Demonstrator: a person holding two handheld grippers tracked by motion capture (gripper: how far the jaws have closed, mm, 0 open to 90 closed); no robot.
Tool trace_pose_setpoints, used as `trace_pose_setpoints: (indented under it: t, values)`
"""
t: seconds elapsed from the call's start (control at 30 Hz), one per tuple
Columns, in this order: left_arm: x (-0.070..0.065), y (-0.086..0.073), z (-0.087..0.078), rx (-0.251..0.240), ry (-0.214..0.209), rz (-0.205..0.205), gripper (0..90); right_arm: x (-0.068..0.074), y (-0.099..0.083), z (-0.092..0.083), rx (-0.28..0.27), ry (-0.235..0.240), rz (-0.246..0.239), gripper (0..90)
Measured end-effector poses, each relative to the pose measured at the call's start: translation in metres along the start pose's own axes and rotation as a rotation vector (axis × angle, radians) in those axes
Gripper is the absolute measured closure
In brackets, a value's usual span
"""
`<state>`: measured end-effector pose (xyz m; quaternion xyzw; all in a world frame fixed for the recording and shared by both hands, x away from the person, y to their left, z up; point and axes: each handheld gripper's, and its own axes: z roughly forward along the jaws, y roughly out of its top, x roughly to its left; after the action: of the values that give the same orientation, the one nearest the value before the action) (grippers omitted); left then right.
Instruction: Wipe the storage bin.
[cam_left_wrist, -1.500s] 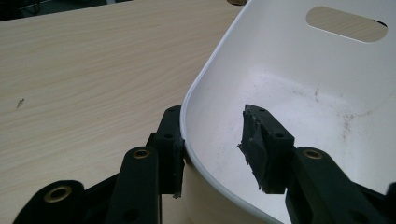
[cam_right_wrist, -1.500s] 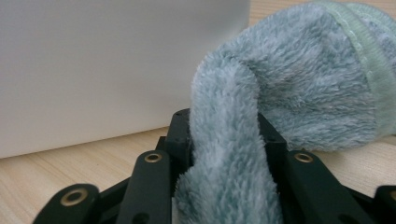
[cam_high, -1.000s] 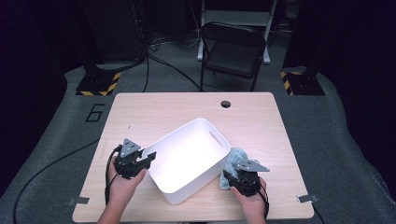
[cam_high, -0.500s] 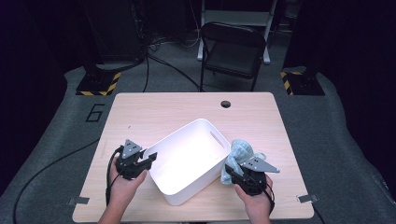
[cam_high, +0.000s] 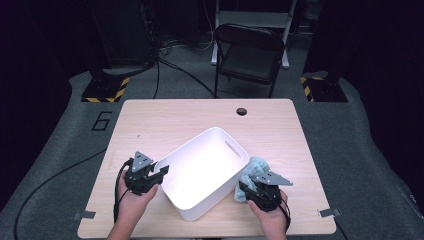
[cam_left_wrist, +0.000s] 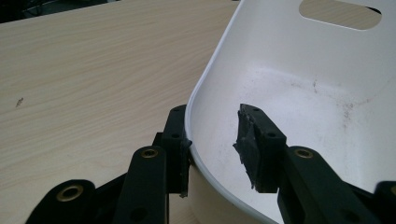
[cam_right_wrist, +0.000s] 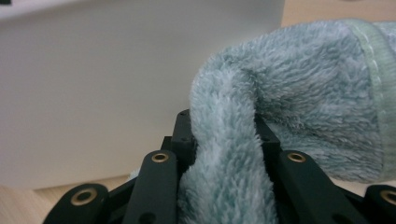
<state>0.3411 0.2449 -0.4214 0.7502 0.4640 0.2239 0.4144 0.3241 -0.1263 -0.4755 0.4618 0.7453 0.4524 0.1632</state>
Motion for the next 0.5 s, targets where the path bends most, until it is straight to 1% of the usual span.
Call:
trace_pose_setpoints:
  t: [0.07, 0.1, 0.13, 0.17, 0.2, 0.23, 0.33, 0.4, 0.43, 0.5]
  values:
    - [-0.001, 0.000, 0.000, 0.002, 0.003, 0.000, 64.7, -0.003, -0.007, 0.009, 0.043, 0.001, 0.001, 69.4]
    - [-0.001, 0.000, 0.000, 0.002, 0.003, -0.001, 64.7, -0.004, -0.009, 0.012, 0.064, 0.003, 0.014, 69.4]
    - [-0.001, 0.000, -0.001, 0.002, 0.003, -0.002, 64.6, -0.004, -0.012, 0.016, 0.083, 0.004, 0.015, 69.4]
    - [-0.001, 0.000, -0.001, 0.003, 0.002, -0.002, 64.6, -0.005, -0.013, 0.019, 0.098, 0.003, 0.010, 69.4]
    - [-0.001, 0.000, -0.001, 0.007, 0.000, -0.002, 64.5, -0.006, -0.015, 0.021, 0.106, 0.003, 0.014, 69.4]
    - [-0.001, 0.000, -0.001, 0.003, 0.004, -0.001, 64.6, -0.007, -0.015, 0.022, 0.109, 0.006, 0.020, 69.4]
    - [-0.003, 0.000, -0.002, 0.012, 0.000, 0.004, 64.4, -0.008, -0.015, 0.021, 0.100, 0.004, 0.034, 69.4]
    - [-0.004, 0.000, -0.003, 0.012, 0.000, 0.005, 64.2, -0.008, -0.014, 0.020, 0.099, 0.002, 0.014, 69.3]
    - [-0.005, -0.001, -0.003, 0.011, 0.001, 0.002, 64.1, -0.008, -0.013, 0.019, 0.102, 0.004, 0.026, 69.3]
    - [-0.005, -0.002, -0.004, 0.009, 0.002, 0.006, 64.0, -0.008, -0.011, 0.017, 0.091, 0.006, 0.031, 69.3]
